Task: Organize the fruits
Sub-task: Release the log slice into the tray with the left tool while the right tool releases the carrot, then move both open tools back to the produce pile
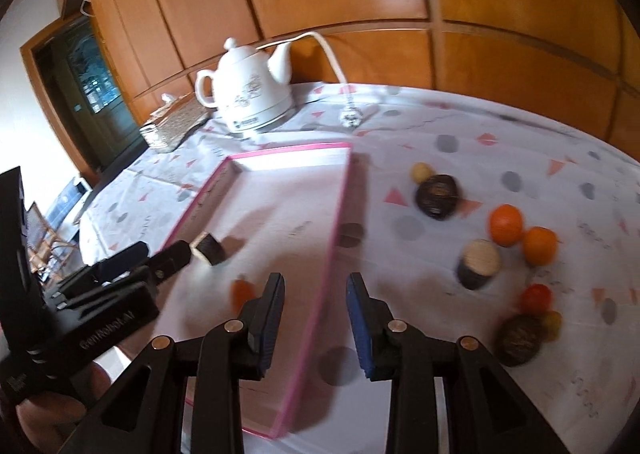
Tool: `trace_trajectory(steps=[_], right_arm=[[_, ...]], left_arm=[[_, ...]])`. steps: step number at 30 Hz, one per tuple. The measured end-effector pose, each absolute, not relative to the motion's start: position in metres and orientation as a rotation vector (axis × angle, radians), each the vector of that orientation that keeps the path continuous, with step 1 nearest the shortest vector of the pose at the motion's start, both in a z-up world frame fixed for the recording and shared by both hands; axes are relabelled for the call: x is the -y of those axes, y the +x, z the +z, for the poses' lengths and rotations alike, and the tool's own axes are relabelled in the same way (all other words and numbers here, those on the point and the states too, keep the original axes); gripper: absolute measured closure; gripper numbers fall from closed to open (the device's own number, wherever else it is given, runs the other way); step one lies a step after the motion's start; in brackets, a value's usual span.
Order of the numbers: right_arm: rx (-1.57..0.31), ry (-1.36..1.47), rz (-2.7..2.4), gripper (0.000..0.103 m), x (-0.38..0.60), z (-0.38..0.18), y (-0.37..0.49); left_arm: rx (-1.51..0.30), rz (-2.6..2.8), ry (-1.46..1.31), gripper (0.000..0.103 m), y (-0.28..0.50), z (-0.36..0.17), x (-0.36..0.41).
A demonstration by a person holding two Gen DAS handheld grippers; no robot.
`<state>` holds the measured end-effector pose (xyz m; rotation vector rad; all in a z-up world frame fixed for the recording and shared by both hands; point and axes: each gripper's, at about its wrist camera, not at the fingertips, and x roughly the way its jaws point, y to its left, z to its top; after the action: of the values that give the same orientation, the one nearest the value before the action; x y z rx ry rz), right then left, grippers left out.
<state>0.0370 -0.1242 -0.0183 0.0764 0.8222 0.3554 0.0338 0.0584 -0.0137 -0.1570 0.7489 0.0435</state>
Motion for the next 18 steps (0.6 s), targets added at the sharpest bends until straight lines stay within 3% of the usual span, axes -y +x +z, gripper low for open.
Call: trace_trajectory(steps=[18], right_arm=[[-0.798,0.121,0.098,0.071,0.216,-0.027,0.014]], left_arm=[[-0.757,-0.076,-0.072,0.038,0.031,-0.010,-0.012]])
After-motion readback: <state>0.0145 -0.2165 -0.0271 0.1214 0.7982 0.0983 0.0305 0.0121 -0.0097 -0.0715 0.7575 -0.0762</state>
